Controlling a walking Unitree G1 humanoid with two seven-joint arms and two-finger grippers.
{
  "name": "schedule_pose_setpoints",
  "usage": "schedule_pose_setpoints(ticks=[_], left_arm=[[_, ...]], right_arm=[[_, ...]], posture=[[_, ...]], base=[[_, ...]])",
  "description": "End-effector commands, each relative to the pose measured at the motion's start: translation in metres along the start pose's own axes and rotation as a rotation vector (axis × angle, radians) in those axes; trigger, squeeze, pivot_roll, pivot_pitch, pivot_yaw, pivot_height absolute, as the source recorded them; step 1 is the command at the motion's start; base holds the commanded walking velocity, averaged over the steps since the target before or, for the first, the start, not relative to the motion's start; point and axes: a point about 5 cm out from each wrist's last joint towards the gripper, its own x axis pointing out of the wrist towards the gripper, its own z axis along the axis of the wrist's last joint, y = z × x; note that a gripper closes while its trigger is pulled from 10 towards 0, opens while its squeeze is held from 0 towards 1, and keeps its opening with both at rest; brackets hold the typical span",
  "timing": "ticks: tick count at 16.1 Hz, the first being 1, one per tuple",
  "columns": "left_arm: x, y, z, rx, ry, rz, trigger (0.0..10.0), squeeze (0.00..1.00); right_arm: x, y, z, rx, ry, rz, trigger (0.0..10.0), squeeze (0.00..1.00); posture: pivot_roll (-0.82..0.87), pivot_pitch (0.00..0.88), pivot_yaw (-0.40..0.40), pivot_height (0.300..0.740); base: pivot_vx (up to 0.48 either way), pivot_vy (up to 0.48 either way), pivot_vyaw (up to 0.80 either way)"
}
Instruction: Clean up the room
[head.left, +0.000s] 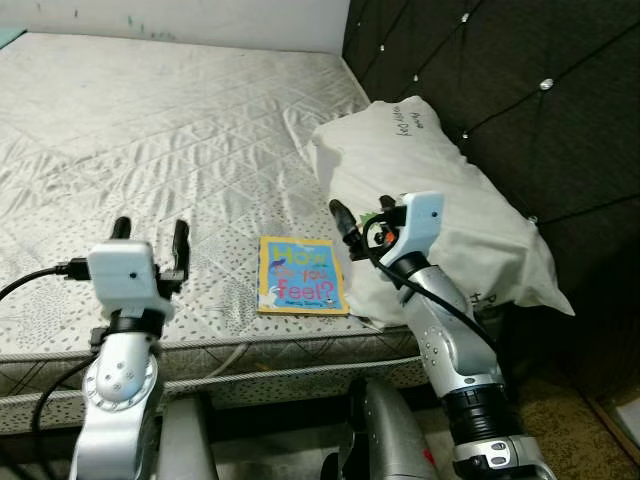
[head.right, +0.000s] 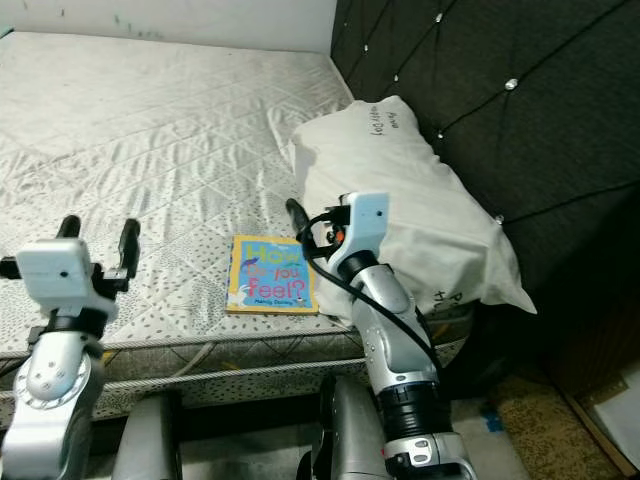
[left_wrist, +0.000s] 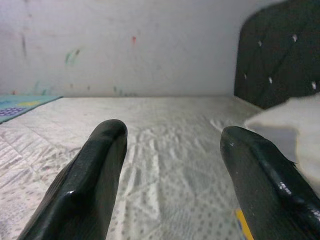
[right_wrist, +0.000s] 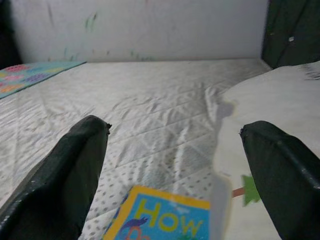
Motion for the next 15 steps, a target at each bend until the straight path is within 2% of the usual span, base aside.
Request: schedule_pose_setpoints(ticks=[1,3,6,9,10,13,15], left_arm=[[0.002,0.003,0.0,-0.014,-0.009,0.041,10.0,0.0],[-0.004,-0.001,-0.012,-0.014,0.02,0.022,10.0,0.0],[0.003,-0.006,-0.021,-0.027,0.05,0.022,10.0,0.0],[0.005,-0.017,-0.025,-0.008,0.053,-0.074,10.0,0.0],[0.004,-0.017,-0.027,-0.006,0.056,-0.074,10.0,0.0],[-0.009,-0.015,-0.037,0.012,0.092,-0.059,10.0,0.0],[-0.01,-0.012,-0.043,0.047,0.102,-0.059,10.0,0.0]], right_arm=[[0.003,-0.004,0.009,-0.007,-0.032,-0.002,10.0,0.0],[0.003,-0.004,0.006,-0.011,-0.037,-0.011,10.0,0.0],[0.001,-0.006,0.004,-0.003,-0.054,-0.053,10.0,0.0],[0.001,-0.007,0.0,-0.006,-0.058,-0.068,10.0,0.0],[0.0,-0.007,-0.001,-0.008,-0.057,-0.07,10.0,0.0],[-0.014,-0.022,-0.008,-0.036,-0.04,-0.116,10.0,0.0],[-0.023,-0.033,-0.014,-0.061,-0.013,-0.137,10.0,0.0]], posture=[[0.06,0.0,-0.117,0.577],[0.04,0.0,-0.105,0.6],[0.04,0.0,-0.071,0.637],[0.04,0.0,-0.051,0.674],[0.04,0.0,-0.05,0.683],[0.05,0.0,-0.048,0.724],[0.05,0.0,-0.044,0.74]], base=[[0.0,0.0,0.0],[0.0,0.0,0.0],[0.0,0.0,0.0],[0.0,0.0,0.0],[0.0,0.0,0.0],[0.0,0.0,0.0],[0.0,0.0,0.0]])
